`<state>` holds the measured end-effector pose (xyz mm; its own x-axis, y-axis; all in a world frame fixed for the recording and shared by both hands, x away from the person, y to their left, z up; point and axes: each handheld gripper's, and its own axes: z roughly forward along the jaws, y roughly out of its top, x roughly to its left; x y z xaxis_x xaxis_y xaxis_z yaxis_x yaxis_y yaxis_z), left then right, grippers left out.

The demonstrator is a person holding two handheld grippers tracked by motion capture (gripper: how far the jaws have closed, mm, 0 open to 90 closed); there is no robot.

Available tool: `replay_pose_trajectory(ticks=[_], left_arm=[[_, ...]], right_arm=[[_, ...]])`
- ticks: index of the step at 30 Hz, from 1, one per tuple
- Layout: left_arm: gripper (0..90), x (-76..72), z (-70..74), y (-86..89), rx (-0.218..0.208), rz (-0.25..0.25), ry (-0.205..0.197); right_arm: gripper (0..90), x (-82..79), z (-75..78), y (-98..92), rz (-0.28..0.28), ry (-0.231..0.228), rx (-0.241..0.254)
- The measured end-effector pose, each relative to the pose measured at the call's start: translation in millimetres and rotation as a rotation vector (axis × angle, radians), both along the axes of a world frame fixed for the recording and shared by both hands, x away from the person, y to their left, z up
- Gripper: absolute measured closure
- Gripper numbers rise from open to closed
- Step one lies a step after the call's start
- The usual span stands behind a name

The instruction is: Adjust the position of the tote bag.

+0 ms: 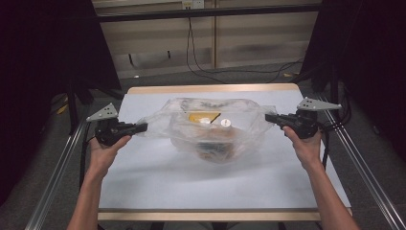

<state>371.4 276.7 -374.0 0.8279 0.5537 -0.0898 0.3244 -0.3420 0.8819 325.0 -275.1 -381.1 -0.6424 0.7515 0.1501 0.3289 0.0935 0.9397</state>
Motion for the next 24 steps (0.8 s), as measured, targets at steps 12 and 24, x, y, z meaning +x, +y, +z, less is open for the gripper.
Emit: replay_pose_trajectory(ticks=[12,24], left_arm=[[89.0,13.3,-25.7,-0.7,0.083,0.018,0.058],[89.1,16.6,-46.3,-3.9,0.173,0.013,0.104]], right_arm=[[89.6,14.5,-20.6,10.9,-0.002,0.06,-0.075],[89.6,15.5,-39.1,4.9,-0.011,0.12,-0.13]])
